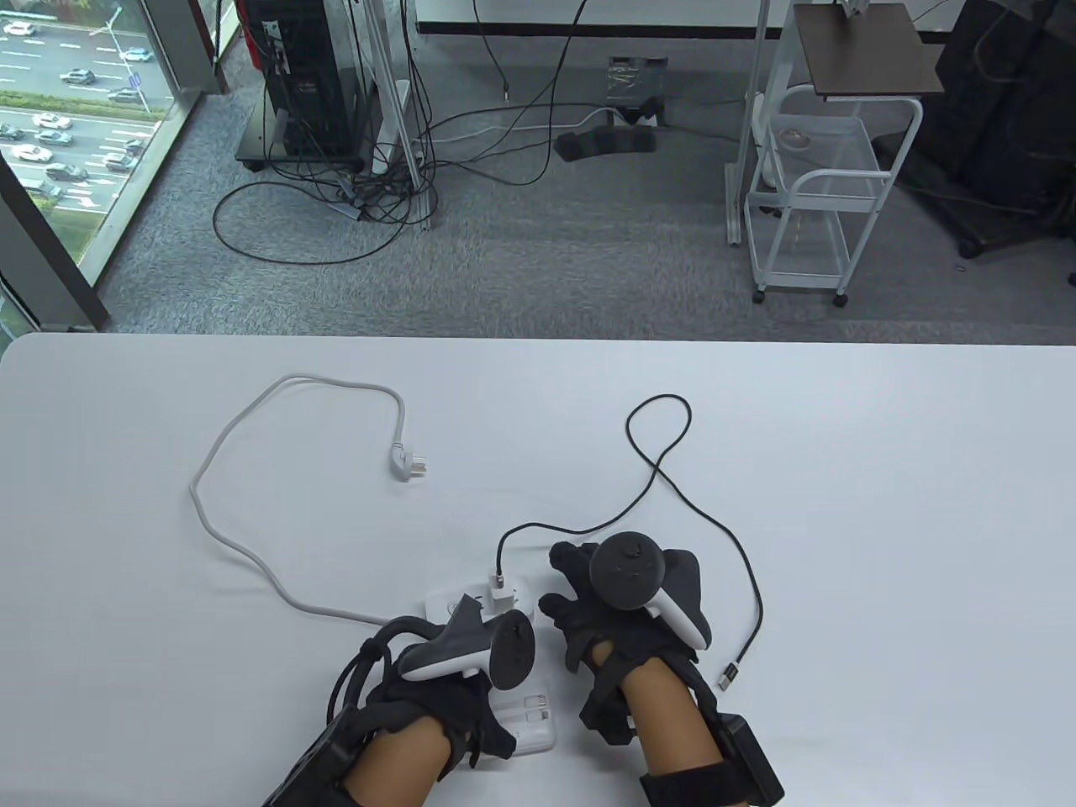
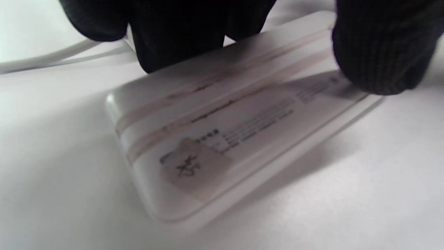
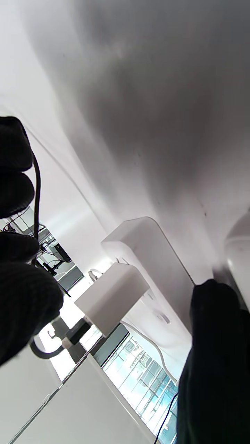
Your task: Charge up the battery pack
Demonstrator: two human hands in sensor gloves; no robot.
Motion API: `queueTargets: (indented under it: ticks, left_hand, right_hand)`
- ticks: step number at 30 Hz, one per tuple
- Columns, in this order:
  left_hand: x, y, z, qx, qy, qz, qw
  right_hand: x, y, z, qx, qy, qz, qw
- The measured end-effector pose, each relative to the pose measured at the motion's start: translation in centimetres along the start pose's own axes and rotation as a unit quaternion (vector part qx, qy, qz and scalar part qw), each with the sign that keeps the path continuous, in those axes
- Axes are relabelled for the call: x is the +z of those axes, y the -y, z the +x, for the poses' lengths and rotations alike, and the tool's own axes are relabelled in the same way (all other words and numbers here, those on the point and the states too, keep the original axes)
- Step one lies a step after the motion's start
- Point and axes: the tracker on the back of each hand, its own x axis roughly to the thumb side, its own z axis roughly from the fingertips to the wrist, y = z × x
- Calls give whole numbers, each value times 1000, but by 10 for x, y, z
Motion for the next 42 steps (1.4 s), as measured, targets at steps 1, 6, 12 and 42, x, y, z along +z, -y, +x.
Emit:
queueTargets:
  ticks: [1,6,12,42]
  left_hand:
    - [-1,1,1,-3,1,-5,1000]
    - [-1,1,3,-7,-1,-4,1000]
    - [-4,5,13,-51,-9,-7,999]
    - [3,-10,-62,133,159,35,978]
  right_hand:
    - [0,0,0,-1,0,-1,1000]
    - [0,0,-1,-4,-1,-2,1000]
    - [1,1,-2,-7,-4,0,1000]
    - [36,57,-56,135,-53,-34,989]
